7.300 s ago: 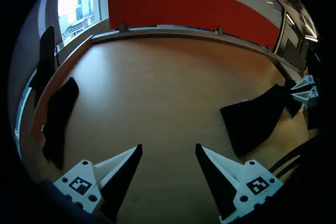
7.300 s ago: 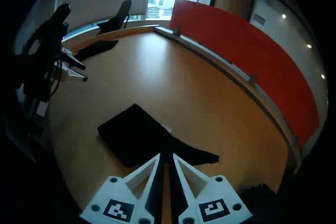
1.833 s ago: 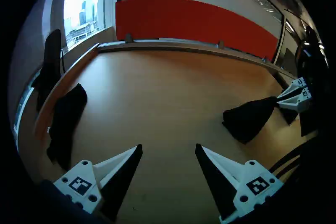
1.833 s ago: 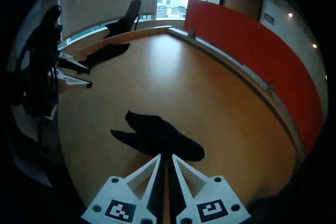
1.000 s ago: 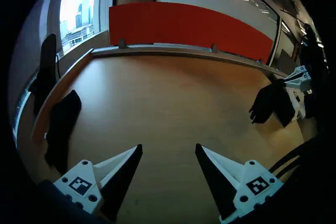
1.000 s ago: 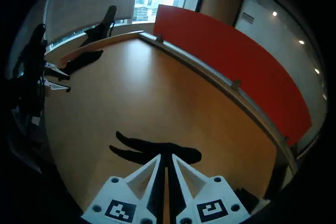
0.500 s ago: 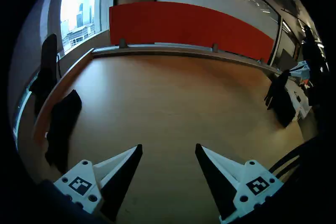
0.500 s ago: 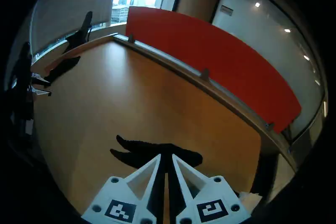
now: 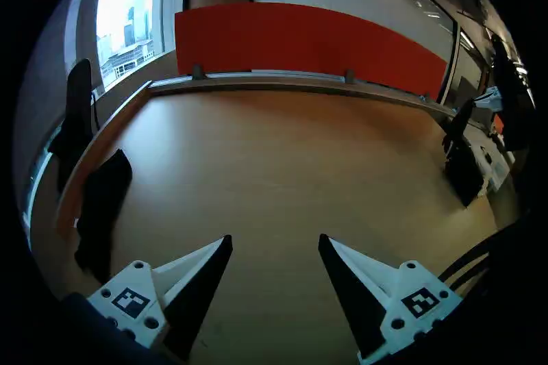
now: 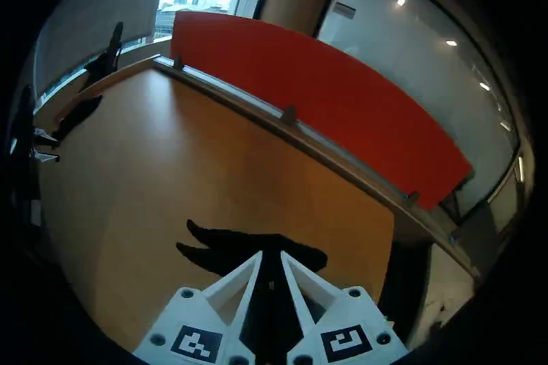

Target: Fold towel

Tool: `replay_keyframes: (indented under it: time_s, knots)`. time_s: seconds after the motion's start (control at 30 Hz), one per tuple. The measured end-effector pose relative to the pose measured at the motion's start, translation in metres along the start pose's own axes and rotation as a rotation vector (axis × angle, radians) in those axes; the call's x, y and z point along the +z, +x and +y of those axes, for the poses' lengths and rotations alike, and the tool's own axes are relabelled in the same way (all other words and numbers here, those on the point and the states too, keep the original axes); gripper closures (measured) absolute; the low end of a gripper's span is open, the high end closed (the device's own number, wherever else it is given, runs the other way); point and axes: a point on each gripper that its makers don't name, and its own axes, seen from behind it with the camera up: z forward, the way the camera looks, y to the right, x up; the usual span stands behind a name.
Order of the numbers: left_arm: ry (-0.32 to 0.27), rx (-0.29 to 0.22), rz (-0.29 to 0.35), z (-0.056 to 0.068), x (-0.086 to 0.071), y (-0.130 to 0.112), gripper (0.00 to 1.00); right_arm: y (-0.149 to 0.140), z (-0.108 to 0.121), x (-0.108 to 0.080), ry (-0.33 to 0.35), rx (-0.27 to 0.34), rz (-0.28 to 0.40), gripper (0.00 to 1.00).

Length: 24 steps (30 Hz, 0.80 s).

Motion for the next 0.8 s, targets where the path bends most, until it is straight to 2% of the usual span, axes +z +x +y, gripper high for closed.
replay_keyframes:
  time_s: [0.2, 0.4, 0.8]
  knots:
    - [0.007, 0.001, -0.003, 0.001, 0.001, 0.001, 0.06, -0.003, 0.029, -0.001, -0.029, 0.02, -0.013, 0.96]
    - [0.012, 0.003, -0.005, 0.003, 0.002, 0.002, 0.06, -0.009, 0.049, 0.001, -0.047, 0.036, -0.027, 0.96]
    - [0.012, 0.012, -0.006, 0.008, 0.003, 0.004, 0.06, -0.025, 0.065, -0.002, -0.06, 0.039, -0.054, 0.96]
